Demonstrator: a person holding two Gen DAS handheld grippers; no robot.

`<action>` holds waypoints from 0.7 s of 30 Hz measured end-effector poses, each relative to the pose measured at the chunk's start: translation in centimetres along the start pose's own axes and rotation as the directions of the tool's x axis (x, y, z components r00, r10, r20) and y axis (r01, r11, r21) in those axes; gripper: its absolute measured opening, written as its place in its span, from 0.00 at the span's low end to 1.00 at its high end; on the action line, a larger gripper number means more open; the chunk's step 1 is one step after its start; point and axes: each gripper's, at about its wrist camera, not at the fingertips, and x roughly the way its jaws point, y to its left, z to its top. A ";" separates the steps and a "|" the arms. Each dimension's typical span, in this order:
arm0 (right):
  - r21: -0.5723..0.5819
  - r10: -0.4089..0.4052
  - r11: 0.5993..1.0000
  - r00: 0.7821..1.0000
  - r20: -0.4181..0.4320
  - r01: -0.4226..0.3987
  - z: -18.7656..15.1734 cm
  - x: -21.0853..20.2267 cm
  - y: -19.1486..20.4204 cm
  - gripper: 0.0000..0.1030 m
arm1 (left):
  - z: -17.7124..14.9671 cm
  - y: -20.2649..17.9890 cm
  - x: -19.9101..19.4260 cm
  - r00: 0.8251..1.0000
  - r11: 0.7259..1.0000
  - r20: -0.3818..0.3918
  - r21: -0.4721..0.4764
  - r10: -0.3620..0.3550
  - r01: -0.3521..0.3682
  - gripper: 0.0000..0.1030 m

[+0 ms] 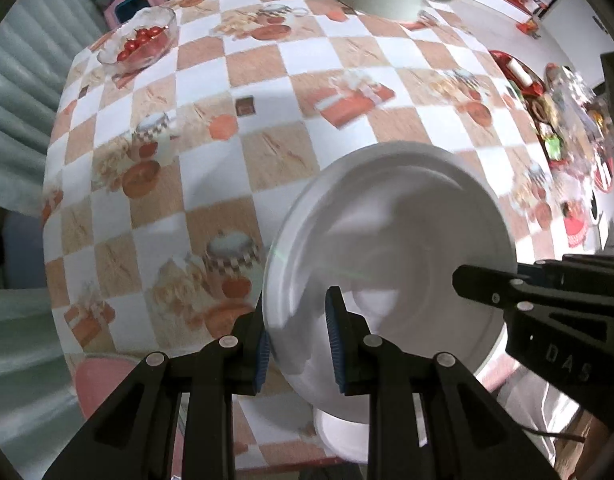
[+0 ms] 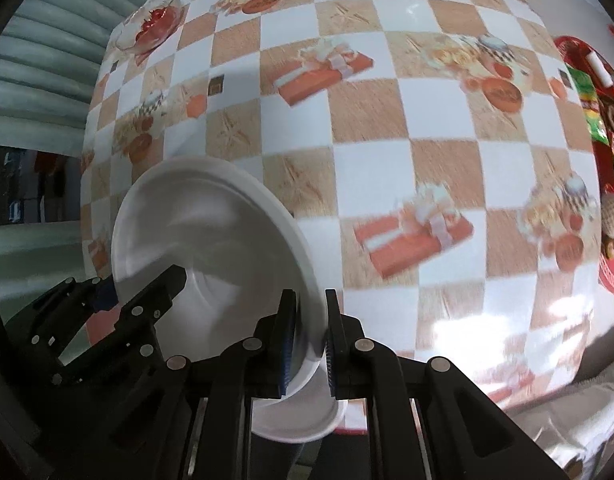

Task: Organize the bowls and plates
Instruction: 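Carry the white plate with the left tool toward the pink plate stack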

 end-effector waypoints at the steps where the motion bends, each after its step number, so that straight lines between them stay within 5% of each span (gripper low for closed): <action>1: 0.005 -0.003 1.000 1.000 -0.002 0.003 -0.4 0.1 0.1 0.14 | -0.3 -0.1 0.0 1.000 1.000 -0.002 0.006 -0.004 0.004 0.25; 11: 0.061 -0.031 0.998 0.999 -0.026 0.032 -5.7 0.3 -0.4 0.14 | -5.9 -2.6 0.2 0.998 0.992 -0.060 0.118 -0.025 0.032 0.26; 21: 0.115 -0.043 0.992 0.997 -0.059 0.050 -8.9 1.8 -1.3 0.15 | -7.5 -4.0 1.0 0.996 0.980 -0.089 0.193 -0.026 0.042 0.26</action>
